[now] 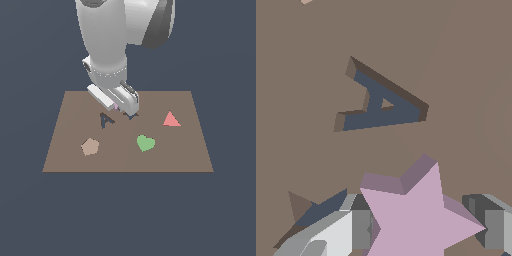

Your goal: Insert a designated object into the corresponding slot on a board.

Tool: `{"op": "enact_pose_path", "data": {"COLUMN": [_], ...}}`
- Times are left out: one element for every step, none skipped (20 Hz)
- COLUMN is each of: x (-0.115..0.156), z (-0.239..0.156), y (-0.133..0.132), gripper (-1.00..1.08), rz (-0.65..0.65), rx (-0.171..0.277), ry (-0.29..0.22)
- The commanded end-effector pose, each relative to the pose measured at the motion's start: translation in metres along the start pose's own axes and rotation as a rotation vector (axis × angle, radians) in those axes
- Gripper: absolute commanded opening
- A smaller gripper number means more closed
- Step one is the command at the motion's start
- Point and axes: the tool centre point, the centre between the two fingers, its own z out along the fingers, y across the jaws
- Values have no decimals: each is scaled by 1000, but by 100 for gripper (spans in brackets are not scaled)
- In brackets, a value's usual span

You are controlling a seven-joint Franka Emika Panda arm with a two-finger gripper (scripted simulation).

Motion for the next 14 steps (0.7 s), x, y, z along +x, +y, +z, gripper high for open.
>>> {"op": "enact_pose_path", "data": {"x": [-7,-9,-11,-13,-15,-16,-18,-19,-20,-21,-22,-22,-23,-23], "z": [-1,-1,-1,-1,-2,-2,-2,-2,-2,-2,-3,-3,-3,-3], "y": [-11,-15,-19,-23,-27,-31,-34,-37,-40,-43,-46,-48,-50,-52], "gripper": [-100,-100,-100,-100,-100,-100,-100,-100,-100,-100,-100,-100,-100,-100], "rz": [59,79,98,116,133,149,165,179,193,205,216,227,237,245], "rx": [0,0,0,0,0,0,0,0,0,0,0,0,0,0], "ry": [0,0,0,0,0,0,0,0,0,0,0,0,-1,-1]}}
